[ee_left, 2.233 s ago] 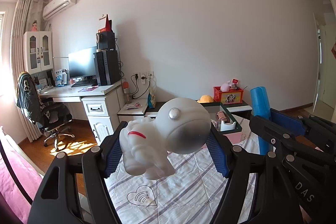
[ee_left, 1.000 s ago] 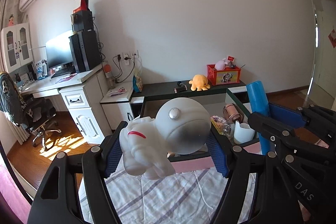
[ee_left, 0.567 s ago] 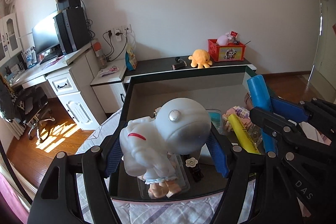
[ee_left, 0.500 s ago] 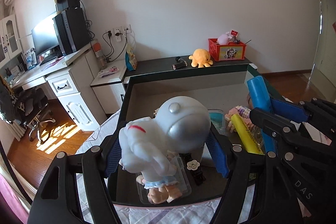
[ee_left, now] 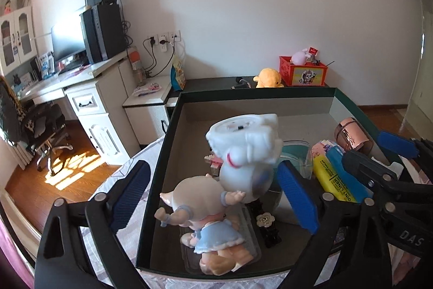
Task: Organize rigid objects
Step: 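Carry the blue highlighter and astronaut figure into the pink box and release both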
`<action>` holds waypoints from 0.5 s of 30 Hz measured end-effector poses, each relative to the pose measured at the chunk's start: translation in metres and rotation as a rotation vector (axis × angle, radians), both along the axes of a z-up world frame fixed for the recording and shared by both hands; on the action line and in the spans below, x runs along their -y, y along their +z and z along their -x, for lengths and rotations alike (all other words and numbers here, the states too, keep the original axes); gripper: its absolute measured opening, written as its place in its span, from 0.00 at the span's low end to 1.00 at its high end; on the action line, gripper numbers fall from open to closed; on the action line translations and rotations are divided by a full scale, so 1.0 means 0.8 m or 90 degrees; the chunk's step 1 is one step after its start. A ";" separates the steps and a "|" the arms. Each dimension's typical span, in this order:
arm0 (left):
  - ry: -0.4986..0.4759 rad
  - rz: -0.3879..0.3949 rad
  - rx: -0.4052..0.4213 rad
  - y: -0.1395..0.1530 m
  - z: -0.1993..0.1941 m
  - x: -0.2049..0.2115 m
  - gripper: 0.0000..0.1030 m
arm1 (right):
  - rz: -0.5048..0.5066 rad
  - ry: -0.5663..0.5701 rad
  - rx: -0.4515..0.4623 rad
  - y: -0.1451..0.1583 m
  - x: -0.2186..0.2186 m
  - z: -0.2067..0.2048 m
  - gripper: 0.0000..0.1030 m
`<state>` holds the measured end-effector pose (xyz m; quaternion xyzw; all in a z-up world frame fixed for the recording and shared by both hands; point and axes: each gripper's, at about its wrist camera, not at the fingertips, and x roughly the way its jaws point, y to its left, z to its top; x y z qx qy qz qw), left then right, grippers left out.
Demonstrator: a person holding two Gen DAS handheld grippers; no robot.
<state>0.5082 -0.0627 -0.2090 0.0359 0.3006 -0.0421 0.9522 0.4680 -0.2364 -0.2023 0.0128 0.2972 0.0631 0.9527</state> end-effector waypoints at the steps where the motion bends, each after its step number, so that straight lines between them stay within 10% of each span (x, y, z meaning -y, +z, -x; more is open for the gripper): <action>1: -0.003 0.019 -0.006 0.002 0.001 -0.005 1.00 | -0.015 -0.004 0.002 0.003 0.005 0.003 0.85; 15: -0.032 -0.001 -0.010 0.024 0.043 0.001 1.00 | 0.002 -0.019 0.003 0.035 0.010 0.037 1.00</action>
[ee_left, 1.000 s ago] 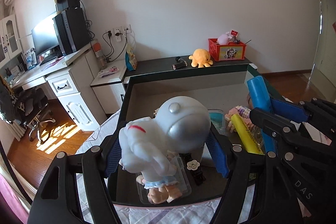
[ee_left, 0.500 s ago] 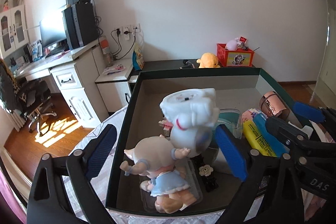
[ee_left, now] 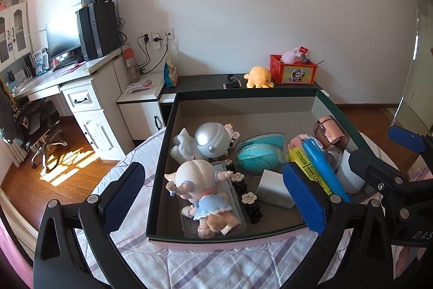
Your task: Organize rigid objects
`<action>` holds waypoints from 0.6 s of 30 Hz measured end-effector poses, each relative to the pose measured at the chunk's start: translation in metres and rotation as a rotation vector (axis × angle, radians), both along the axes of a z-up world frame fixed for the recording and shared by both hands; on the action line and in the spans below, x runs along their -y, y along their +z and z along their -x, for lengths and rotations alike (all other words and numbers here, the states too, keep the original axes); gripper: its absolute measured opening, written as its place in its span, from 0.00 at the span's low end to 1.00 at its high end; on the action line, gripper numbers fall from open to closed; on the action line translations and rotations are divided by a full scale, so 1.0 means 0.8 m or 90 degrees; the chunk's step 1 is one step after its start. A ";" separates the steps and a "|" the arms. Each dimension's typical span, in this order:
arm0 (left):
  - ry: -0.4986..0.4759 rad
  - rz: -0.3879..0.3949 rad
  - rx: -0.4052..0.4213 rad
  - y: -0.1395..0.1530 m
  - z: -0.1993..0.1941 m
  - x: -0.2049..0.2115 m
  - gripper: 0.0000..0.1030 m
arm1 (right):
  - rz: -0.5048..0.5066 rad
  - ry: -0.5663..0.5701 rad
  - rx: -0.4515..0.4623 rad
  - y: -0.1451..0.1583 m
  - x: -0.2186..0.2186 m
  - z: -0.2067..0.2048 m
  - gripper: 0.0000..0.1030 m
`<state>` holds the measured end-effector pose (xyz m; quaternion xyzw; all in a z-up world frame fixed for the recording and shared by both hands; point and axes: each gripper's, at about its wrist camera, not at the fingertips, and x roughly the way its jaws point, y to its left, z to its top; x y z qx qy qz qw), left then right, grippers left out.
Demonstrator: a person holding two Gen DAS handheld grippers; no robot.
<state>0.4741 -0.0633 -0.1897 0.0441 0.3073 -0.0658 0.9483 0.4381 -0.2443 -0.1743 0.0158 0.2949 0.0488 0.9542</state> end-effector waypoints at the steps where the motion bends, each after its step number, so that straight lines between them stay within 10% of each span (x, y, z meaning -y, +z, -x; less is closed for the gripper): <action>1: -0.001 -0.004 -0.002 0.001 0.003 0.001 1.00 | 0.002 -0.003 0.002 0.001 0.001 0.004 1.00; 18: -0.007 -0.007 0.022 0.049 0.069 0.009 1.00 | -0.018 -0.018 0.003 0.042 0.012 0.064 1.00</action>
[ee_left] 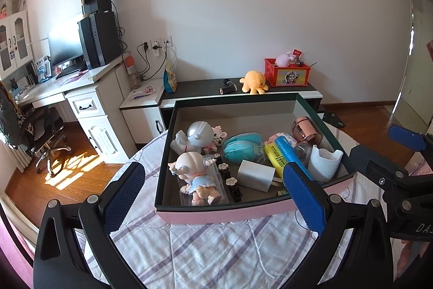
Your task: Organize rigid objects
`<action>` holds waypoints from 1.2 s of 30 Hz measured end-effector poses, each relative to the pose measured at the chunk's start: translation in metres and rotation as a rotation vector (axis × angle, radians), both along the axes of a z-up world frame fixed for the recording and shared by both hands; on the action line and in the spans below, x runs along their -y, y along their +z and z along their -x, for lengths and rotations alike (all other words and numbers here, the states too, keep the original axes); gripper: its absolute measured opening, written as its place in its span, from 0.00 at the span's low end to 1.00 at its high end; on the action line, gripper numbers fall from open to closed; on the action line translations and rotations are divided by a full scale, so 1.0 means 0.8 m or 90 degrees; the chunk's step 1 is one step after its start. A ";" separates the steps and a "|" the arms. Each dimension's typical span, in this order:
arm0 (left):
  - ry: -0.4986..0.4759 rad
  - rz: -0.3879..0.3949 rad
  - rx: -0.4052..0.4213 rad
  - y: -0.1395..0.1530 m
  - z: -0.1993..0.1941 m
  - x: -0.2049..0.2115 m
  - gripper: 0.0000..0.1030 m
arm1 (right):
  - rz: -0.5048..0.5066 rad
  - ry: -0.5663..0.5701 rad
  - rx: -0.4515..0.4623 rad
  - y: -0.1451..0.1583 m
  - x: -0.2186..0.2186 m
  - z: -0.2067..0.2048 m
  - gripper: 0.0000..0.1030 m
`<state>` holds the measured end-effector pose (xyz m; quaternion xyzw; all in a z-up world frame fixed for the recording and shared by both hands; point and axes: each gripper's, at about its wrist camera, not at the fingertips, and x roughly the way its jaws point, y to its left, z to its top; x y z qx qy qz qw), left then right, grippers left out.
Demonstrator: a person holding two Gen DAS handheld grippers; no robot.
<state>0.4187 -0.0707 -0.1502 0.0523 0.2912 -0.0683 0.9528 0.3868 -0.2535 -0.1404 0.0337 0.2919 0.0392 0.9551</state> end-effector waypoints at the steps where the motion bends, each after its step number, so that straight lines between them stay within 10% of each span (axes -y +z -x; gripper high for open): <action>1: -0.001 0.000 0.006 0.003 0.007 -0.001 1.00 | -0.003 0.001 0.006 0.004 0.000 0.008 1.00; 36: 0.014 0.046 0.230 0.147 0.362 -0.074 1.00 | 0.039 0.006 0.202 0.130 -0.067 0.343 1.00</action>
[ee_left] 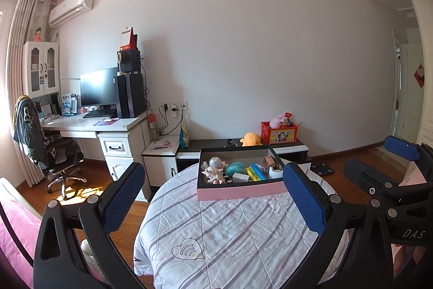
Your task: Organize rigid objects
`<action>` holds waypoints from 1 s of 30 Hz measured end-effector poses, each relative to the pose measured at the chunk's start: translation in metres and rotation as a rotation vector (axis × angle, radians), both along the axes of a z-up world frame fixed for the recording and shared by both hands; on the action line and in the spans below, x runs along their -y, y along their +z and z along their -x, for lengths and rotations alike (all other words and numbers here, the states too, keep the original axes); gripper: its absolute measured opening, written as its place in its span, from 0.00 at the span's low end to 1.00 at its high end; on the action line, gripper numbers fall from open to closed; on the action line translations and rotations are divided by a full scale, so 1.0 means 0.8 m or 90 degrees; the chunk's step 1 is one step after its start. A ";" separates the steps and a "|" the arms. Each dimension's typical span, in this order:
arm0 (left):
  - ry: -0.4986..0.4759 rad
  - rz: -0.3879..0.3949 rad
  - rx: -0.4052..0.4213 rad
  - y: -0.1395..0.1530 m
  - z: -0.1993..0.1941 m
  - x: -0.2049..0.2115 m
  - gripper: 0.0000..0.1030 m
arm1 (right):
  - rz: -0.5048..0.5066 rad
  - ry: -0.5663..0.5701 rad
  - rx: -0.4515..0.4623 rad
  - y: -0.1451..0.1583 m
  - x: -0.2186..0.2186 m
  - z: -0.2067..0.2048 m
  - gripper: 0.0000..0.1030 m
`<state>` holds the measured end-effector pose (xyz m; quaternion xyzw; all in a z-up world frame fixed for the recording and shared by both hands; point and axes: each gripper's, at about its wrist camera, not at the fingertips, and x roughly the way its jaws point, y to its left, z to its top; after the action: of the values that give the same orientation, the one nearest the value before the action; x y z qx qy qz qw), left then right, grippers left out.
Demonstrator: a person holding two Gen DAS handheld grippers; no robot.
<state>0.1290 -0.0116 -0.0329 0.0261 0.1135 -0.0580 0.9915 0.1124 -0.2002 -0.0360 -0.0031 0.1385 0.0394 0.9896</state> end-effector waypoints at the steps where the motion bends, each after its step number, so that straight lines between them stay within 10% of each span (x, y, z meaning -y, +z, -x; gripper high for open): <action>1: 0.004 -0.001 0.008 0.003 0.009 -0.001 1.00 | 0.001 -0.001 0.007 0.004 -0.001 0.009 1.00; 30: 0.025 -0.001 0.078 0.040 0.097 0.000 1.00 | 0.008 -0.018 0.092 0.040 -0.020 0.109 1.00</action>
<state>0.0518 -0.0117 -0.0011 0.0284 0.0528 -0.0364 0.9975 0.0251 -0.1845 -0.0039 -0.0104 0.0671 0.0245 0.9974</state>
